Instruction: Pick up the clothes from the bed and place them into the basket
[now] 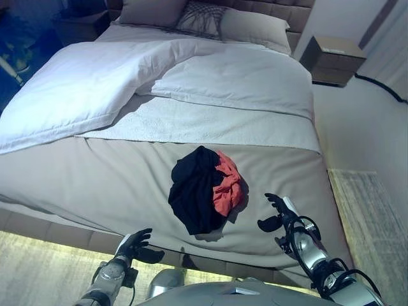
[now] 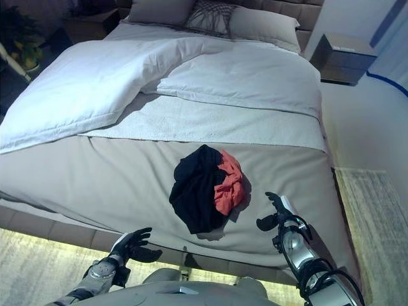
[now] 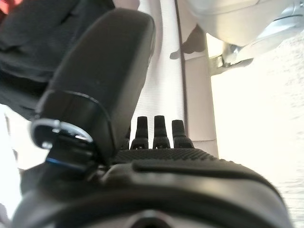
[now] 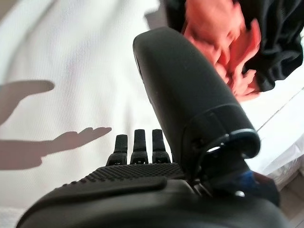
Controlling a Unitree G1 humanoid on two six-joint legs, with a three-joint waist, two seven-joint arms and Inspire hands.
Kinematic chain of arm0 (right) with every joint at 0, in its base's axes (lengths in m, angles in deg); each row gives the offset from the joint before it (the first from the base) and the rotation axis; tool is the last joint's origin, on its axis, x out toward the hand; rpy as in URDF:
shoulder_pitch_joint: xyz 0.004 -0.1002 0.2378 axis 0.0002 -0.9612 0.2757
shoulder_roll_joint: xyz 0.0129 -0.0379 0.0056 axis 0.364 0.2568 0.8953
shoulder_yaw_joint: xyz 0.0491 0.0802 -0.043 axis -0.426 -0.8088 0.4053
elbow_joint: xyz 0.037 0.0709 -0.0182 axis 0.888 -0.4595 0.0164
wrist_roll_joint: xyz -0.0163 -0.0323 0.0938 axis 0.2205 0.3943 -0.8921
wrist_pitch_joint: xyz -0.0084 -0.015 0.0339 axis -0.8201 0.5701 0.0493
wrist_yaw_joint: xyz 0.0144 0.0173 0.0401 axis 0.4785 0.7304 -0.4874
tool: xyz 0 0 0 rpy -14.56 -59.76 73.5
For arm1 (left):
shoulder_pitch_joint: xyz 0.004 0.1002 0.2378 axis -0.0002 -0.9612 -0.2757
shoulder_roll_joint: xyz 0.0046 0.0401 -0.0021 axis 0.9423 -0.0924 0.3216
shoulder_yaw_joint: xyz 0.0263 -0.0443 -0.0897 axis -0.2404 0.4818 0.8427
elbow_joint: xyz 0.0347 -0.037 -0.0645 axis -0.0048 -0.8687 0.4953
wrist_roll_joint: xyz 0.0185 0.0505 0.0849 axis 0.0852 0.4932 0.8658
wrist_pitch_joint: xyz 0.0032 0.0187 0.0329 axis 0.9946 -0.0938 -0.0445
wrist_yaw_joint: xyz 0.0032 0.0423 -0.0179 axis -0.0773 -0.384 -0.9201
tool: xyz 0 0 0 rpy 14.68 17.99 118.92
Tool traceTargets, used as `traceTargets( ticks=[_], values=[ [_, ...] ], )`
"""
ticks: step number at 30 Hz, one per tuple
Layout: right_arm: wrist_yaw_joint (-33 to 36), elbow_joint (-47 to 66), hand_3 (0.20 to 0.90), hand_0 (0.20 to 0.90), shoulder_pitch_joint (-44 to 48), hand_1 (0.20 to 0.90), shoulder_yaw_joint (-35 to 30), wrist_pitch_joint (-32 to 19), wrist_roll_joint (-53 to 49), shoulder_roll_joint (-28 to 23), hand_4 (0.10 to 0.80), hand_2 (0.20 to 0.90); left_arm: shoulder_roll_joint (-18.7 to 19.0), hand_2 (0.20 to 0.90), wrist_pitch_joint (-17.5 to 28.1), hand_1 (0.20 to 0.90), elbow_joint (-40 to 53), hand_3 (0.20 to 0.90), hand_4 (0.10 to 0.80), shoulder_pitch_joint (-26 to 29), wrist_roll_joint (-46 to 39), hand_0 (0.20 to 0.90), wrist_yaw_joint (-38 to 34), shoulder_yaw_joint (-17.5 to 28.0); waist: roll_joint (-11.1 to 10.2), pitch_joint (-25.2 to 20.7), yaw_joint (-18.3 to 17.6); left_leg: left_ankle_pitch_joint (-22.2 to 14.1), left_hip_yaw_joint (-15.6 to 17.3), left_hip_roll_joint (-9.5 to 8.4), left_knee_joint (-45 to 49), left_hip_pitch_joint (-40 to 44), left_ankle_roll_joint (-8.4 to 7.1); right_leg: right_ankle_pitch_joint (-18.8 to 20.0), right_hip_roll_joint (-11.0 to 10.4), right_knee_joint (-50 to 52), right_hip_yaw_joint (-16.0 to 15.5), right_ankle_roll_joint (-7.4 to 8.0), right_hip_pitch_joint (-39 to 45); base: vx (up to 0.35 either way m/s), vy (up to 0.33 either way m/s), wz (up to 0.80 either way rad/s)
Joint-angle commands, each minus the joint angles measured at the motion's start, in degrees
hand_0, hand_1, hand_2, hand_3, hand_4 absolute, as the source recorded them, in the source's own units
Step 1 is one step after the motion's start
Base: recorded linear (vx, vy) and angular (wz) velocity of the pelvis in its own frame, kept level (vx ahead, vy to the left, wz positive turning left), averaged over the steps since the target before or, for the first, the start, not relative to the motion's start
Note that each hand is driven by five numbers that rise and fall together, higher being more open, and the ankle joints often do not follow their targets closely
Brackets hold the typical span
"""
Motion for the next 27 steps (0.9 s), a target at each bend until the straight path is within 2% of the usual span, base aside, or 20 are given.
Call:
traceTargets(
  ticks=[1, 5, 8, 15, 18, 20, 23, 24, 25, 27],
  values=[
    [1.9, 0.9, 0.9, 0.9, 7.5, 0.9, -3.0, -3.8, -1.6, -5.7, 0.8, 0.9, 0.3, 0.9, 2.0, 0.9, 0.8, 0.9, 0.8, 0.9, -1.3, 0.9, -0.7, -0.6, 1.8, -0.5, 2.8, -5.4, 6.0, -0.4, 0.1, 2.1, -2.08, 5.6, -0.1, 7.9, 0.7, -0.01, -1.9, 0.147, -0.099, 0.34],
    [-0.3, 1.1, 0.9, 0.9, 7.8, 0.9, -2.8, -4.6, -1.7, -5.8, 0.8, 0.9, 0.0, 0.9, 2.5, 0.9, 1.0, 0.9, 0.8, -1.7, 0.0, 0.9, -0.2, 0.0, 2.4, -0.7, 4.3, -5.1, 5.2, -0.31, 0.1, 2.6, -2.08, 2.9, 0.8, 6.9, -0.5, -0.71, 0.8, 0.156, -0.065, 0.12],
    [-0.8, 1.3, 0.9, 0.9, 9.5, 0.9, -1.7, -5.2, -2.1, -5.9, 0.8, 0.9, 0.5, 0.9, 2.5, 0.9, 1.6, 0.9, 0.8, -1.5, -0.2, 0.9, 0.5, -0.3, 2.8, -0.1, 5.0, -4.7, 4.8, -0.03, 0.3, 2.1, -2.28, 1.6, 1.1, 7.1, -1.0, -1.3, 0.9, 0.067, -0.055, 0.07],
    [2.2, -0.9, 0.9, 0.9, 21.4, 0.9, 2.0, -1.5, -3.7, -6.2, 0.8, 0.9, 1.9, 0.9, 2.7, 0.9, 4.3, 0.9, 0.8, 3.7, -5.4, 0.9, 1.7, -2.3, 4.8, 5.0, 6.9, -2.7, 2.4, 0.69, 2.6, -3.9, -2.96, -0.6, 1.6, 10.0, -2.3, -2.89, -3.3, -0.081, -0.057, 0.19],
    [3.7, -2.8, 0.9, 0.9, 26.7, 0.9, 2.4, -0.3, -3.8, -8.1, 0.8, 0.9, 1.7, 0.9, 4.0, 0.9, 5.2, 0.9, 0.8, 5.9, -8.2, 0.9, 1.9, -3.6, 6.3, 8.3, 7.8, -2.0, 1.2, 0.52, 5.5, -8.4, -3.35, -1.4, 1.4, 11.5, -3.1, -3.77, -5.7, -0.167, 0.0, 0.25],
    [3.9, -4.0, 0.9, 0.9, 29.5, 0.9, 2.7, 0.1, -4.1, -9.3, 0.8, 0.9, 1.2, 0.9, 5.3, 0.9, 5.6, 0.9, 0.8, 6.6, -9.2, 0.9, 2.2, -4.1, 7.3, 10.2, 8.4, -2.1, 0.8, 0.1, 8.0, -10.9, -3.52, -2.0, 0.8, 12.7, -3.4, -4.42, -7.1, -0.109, 0.016, 0.36],
    [4.3, -5.3, 0.9, 0.9, 33.4, 0.9, 4.2, 1.8, -4.9, -11.5, 0.8, 0.9, 0.6, 0.9, 7.3, 0.9, 7.0, 0.9, 0.8, 7.1, -9.2, 0.9, 2.1, -6.1, 9.6, 14.1, 9.3, -2.6, 0.2, -1.02, 16.7, -19.1, -3.87, -2.8, -1.5, 18.1, -4.6, -6.24, -12.7, -0.085, 0.024, 0.13],
    [4.2, -5.3, 0.9, 0.9, 33.6, 0.9, 4.3, 1.9, -5.0, -11.6, 0.8, 0.9, 0.6, 0.9, 7.3, 0.9, 7.1, 0.9, 0.8, 7.1, -9.3, 0.9, 2.0, -6.2, 9.7, 14.1, 9.3, -2.7, 0.2, -1.06, 17.0, -19.5, -3.86, -2.9, -1.6, 18.5, -4.7, -6.32, -13.0, 0.017, 0.004, 0.06],
    [4.0, -5.5, 0.9, 0.9, 34.7, 0.9, 5.0, 1.8, -5.8, -12.1, 0.8, 0.9, 0.7, 0.9, 7.9, 0.9, 7.7, 0.9, 0.8, 6.7, -10.0, 0.9, 1.7, -6.7, 10.3, 15.1, 9.6, -4.6, -0.1, -1.5, 20.3, -21.7, -4.03, -5.2, -2.3, 22.1, -4.0, -6.21, -15.4, 0.045, -0.005, 0.04],
    [3.0, -5.7, 0.9, 0.9, 36.1, 0.9, 5.4, 1.7, -6.7, -12.6, 0.8, 0.9, 1.0, 0.9, 7.9, 0.9, 8.8, 0.9, 0.8, 6.6, -10.7, 0.9, 1.7, -6.9, 11.1, 16.0, 10.0, -4.9, -0.1, -2.05, 23.0, -24.9, -3.63, -5.9, -3.0, 25.3, -4.2, -6.81, -18.5, -0.026, 0.017, -0.07]
  ],
)
